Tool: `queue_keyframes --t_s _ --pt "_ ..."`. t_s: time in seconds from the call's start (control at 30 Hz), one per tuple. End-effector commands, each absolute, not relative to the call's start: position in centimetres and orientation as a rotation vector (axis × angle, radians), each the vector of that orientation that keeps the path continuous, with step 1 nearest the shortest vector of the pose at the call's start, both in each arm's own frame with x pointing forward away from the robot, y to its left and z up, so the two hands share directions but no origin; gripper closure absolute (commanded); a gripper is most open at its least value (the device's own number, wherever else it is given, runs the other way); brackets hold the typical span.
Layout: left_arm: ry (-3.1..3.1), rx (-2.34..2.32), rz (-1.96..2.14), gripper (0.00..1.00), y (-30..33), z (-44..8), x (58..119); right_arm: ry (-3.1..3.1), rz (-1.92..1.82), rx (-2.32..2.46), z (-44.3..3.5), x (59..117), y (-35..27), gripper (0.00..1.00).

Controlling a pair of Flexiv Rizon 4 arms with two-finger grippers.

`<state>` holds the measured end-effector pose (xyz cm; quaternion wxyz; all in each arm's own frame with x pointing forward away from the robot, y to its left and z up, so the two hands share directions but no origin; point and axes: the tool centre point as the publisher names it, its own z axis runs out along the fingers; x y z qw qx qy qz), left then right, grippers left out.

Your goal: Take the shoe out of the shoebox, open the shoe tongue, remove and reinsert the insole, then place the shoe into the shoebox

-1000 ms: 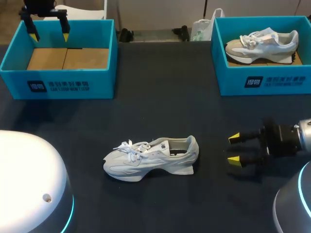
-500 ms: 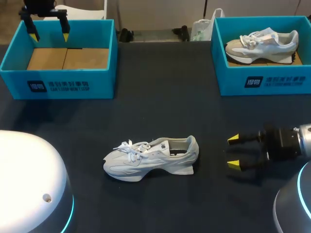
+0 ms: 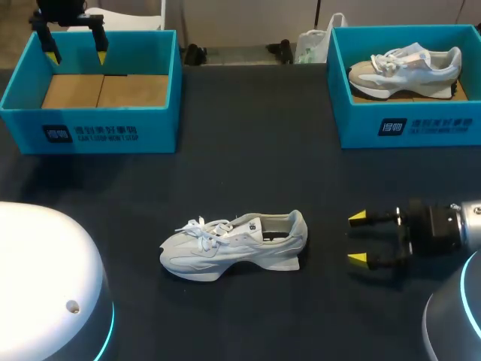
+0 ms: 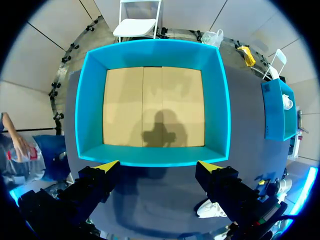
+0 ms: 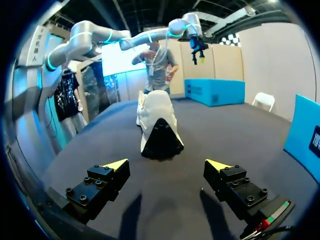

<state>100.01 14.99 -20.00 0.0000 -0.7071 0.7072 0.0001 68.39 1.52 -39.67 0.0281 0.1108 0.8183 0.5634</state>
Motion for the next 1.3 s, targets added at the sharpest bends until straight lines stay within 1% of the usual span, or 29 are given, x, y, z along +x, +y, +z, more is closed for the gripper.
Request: queue_keyframes --t_s 0.03,0.93,1.3 --pt "2.222 -2.221 0.000 0.00 15.0 -20.0 100.0 2.506 1.739 0.354 -39.8 68.2 1.9 0.00" --pt "2.222 -2.221 0.000 0.00 15.0 -20.0 100.0 2.557 1.664 0.366 -40.3 69.1 7.8 0.00" --pt "2.222 -2.221 0.000 0.00 15.0 -20.0 100.0 2.587 1.646 0.345 -40.6 69.1 9.3 0.00"
